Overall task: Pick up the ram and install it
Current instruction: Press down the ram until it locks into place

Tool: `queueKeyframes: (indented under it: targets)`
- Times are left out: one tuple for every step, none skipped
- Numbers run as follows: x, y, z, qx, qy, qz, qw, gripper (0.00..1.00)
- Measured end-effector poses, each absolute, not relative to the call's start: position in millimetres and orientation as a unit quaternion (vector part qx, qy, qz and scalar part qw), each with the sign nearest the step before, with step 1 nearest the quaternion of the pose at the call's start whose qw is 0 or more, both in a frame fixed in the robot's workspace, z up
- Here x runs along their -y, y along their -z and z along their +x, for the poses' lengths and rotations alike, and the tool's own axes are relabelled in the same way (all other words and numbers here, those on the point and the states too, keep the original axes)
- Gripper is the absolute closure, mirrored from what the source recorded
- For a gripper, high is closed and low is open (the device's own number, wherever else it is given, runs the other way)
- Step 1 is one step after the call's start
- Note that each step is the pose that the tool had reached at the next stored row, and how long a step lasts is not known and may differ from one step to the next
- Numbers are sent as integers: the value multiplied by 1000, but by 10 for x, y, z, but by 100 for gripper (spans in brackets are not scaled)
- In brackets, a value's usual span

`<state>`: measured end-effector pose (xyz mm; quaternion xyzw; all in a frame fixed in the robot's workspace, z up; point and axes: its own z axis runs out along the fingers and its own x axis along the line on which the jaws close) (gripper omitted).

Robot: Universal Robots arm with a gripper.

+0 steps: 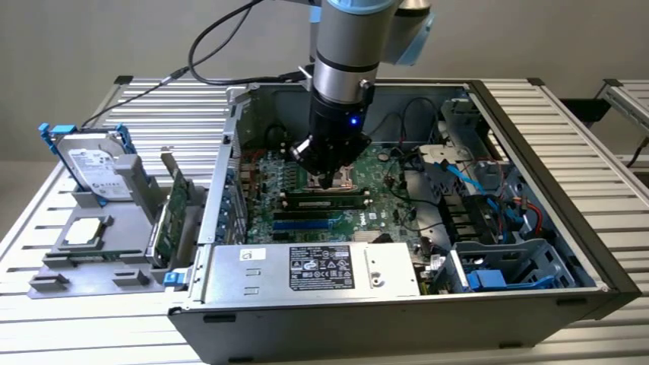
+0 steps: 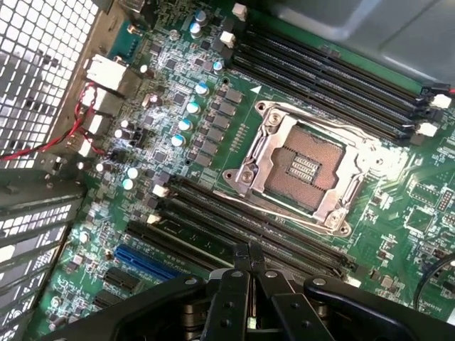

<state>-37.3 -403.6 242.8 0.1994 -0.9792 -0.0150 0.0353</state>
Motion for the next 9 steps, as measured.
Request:
queueKeyframes:
  targets:
    - [4036,-2428,-373,980,15,194,35,89]
    - [4036,-2428,-373,981,15,188,34,89]
    - [4036,-2428,-373,982,15,183,34,89]
    - [4036,-2428,-373,984,15,177,34,89]
    - [4036,-2428,-373,985,15,171,33,89]
    - [4036,-2428,-373,985,14,166,33,89]
    - [4036,-2428,-373,986,14,161,32,89]
    - [4036,-2428,-373,987,14,155,32,89]
    - [4036,-2428,-373,988,14,150,31,89]
